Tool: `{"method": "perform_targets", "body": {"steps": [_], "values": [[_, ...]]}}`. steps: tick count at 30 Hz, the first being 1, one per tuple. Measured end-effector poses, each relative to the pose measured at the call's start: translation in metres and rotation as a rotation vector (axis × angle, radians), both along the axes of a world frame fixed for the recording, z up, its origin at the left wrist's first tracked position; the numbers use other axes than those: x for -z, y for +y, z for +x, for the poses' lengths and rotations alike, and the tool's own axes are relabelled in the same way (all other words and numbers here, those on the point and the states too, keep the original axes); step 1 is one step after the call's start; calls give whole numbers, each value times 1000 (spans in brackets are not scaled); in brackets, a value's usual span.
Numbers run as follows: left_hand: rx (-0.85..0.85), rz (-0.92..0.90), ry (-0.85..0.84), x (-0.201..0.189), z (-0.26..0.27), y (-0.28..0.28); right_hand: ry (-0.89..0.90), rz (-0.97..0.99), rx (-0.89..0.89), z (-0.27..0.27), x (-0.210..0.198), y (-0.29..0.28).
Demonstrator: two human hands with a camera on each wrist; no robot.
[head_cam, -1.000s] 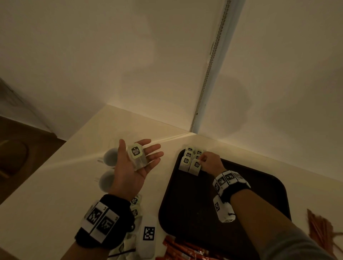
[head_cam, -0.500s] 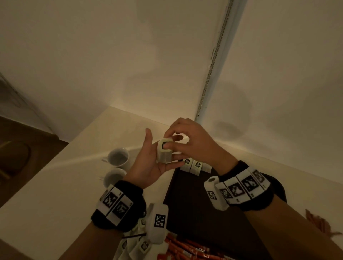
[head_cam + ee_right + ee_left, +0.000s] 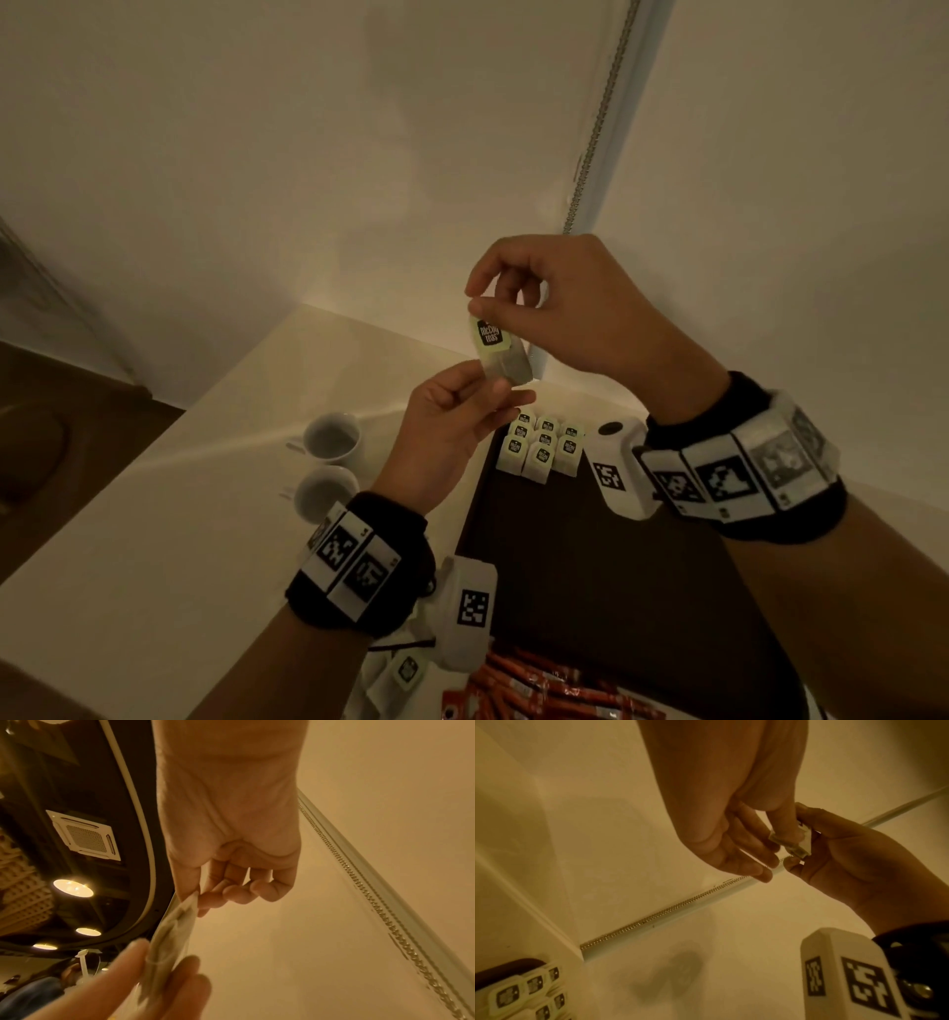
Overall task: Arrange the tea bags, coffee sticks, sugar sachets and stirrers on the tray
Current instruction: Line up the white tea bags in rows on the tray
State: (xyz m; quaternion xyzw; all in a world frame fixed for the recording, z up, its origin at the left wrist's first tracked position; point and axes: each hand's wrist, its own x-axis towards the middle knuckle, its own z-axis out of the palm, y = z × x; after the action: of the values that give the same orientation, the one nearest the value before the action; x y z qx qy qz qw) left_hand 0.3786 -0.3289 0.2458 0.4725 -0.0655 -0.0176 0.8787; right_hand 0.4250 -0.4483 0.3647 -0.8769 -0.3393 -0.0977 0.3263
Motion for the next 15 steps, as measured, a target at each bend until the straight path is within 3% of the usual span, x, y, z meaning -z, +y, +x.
{"method": "perform_targets", "body": {"steps": [8, 15], "values": [[12, -139, 58, -8, -6, 0, -23, -70, -15, -5, -5, 6], [16, -156, 50, -15, -7, 5, 11, 27, -4, -9, 1, 7]]}}
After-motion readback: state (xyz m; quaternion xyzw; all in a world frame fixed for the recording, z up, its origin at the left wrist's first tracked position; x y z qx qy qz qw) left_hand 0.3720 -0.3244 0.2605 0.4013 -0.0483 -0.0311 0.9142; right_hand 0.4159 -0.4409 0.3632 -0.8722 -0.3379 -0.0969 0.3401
